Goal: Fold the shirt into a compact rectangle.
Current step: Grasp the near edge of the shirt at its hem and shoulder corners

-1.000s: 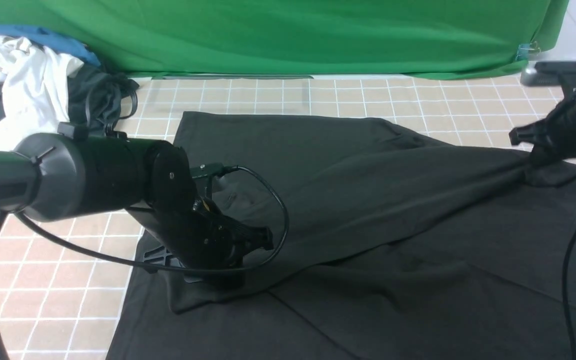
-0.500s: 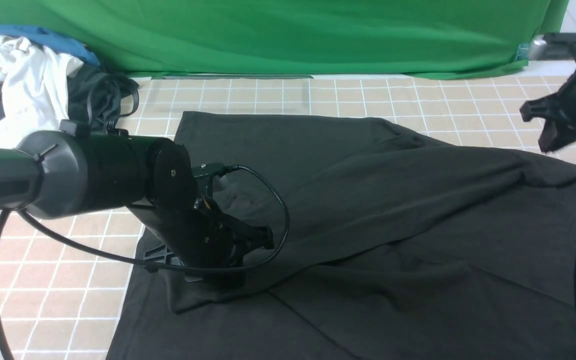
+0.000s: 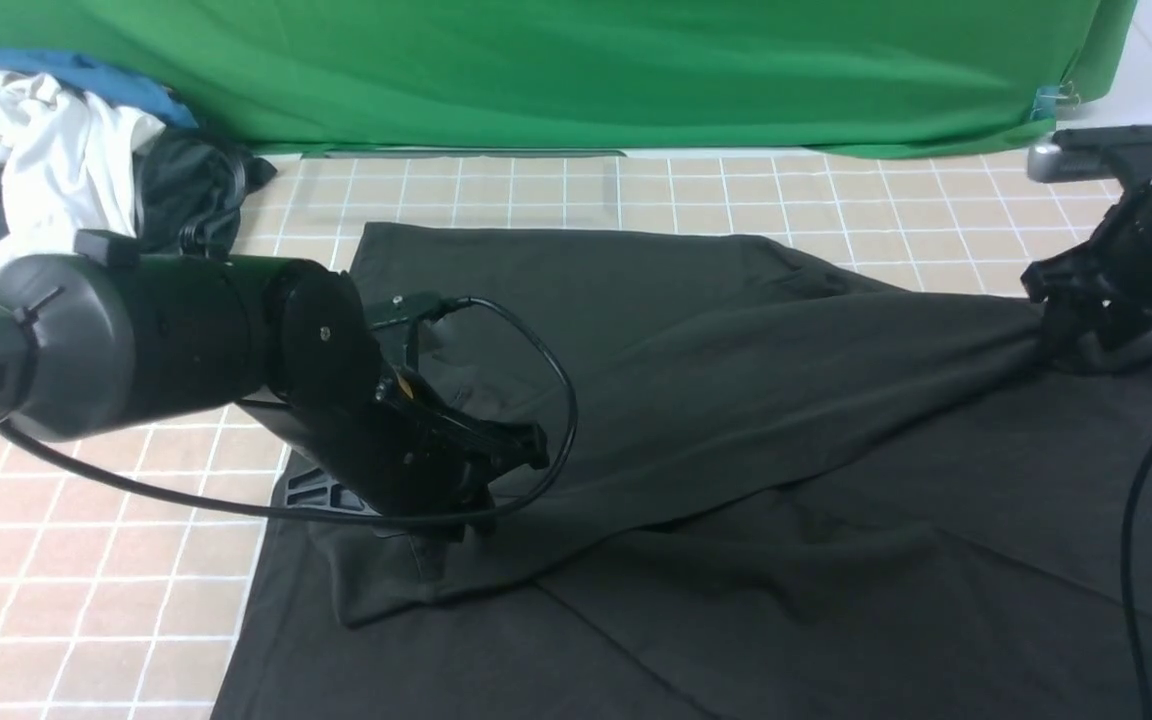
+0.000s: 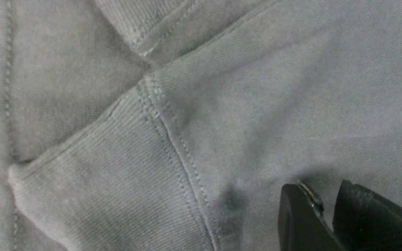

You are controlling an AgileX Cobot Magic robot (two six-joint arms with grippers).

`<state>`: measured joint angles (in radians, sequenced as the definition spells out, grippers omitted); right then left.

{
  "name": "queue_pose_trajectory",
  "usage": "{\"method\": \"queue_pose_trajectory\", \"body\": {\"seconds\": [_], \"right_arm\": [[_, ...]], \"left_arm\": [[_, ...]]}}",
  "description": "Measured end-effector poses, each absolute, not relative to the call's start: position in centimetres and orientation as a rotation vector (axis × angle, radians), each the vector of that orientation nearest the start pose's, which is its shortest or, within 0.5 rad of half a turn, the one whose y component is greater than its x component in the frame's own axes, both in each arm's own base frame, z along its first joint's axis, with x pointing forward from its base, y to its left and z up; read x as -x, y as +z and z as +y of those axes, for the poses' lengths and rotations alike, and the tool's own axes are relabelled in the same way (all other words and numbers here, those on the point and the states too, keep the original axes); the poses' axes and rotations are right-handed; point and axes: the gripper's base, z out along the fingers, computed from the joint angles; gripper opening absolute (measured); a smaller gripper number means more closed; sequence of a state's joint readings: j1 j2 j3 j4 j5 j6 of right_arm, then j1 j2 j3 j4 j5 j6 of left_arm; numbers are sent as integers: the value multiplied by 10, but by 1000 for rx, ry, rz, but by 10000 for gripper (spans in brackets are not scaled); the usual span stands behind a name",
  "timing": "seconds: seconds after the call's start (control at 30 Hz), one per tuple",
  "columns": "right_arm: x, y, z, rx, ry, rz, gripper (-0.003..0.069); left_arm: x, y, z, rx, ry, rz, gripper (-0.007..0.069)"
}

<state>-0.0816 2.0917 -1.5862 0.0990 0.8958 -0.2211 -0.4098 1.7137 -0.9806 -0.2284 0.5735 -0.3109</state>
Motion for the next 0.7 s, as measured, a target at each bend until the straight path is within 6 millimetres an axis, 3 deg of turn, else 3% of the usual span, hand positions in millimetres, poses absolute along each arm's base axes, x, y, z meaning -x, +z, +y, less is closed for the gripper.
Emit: {"method": "queue_pose_trajectory", "body": {"seconds": [0.1, 0.17, 0.2, 0.27, 0.3, 0.4, 0.7], "right_arm": [[-438, 173, -24, 172, 56, 2852, 421], [-440, 171, -19, 216, 48, 2838, 372], [-441, 172, -18, 227, 45, 2831, 328], [-441, 172, -14, 245, 41, 2827, 141], [-441, 172, -14, 249, 39, 2830, 87], [-440, 172, -13, 253, 43, 2850, 51], [-432, 194, -16, 315, 27, 3011, 46]], "left_arm": [[-293, 179, -139, 102, -389, 2838, 153], [-293, 179, -139, 102, -390, 2834, 153], [-293, 179, -139, 102, -390, 2833, 153], [-294, 180, -140, 103, -392, 2826, 153], [-294, 180, -140, 103, -393, 2824, 153], [-294, 180, -140, 103, -393, 2822, 153], [-294, 180, -139, 98, -389, 2821, 153]]}}
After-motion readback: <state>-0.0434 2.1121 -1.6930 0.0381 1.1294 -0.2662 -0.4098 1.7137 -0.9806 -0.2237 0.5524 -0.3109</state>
